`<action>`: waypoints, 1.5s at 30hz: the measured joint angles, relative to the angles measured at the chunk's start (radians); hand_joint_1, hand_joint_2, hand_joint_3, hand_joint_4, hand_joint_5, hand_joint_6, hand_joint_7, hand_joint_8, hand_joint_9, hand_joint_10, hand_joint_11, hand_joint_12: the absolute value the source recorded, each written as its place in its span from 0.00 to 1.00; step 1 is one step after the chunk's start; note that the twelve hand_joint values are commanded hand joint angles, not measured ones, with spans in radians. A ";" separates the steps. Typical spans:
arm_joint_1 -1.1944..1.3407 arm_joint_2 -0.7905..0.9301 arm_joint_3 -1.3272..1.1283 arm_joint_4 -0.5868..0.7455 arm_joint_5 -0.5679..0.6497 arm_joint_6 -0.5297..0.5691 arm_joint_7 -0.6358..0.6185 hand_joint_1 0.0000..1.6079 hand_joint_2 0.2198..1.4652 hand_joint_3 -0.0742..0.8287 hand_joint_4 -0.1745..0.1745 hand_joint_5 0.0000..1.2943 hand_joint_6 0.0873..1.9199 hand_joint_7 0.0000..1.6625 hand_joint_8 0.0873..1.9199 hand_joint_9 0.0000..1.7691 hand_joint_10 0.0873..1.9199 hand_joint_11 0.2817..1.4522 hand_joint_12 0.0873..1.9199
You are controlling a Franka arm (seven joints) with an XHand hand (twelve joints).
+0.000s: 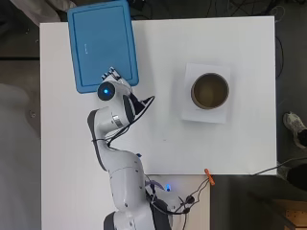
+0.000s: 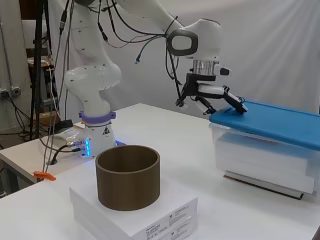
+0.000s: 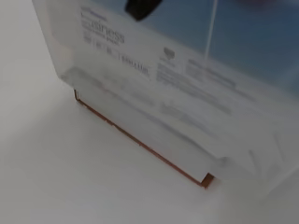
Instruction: Teleoperate dual arm-hand system to remove items from a box
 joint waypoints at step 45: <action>0.082 0.268 0.192 0.540 0.358 -0.271 -0.971 0.83 0.74 0.08 0.04 0.52 0.66 0.57 0.51 0.66 0.41 0.30 0.50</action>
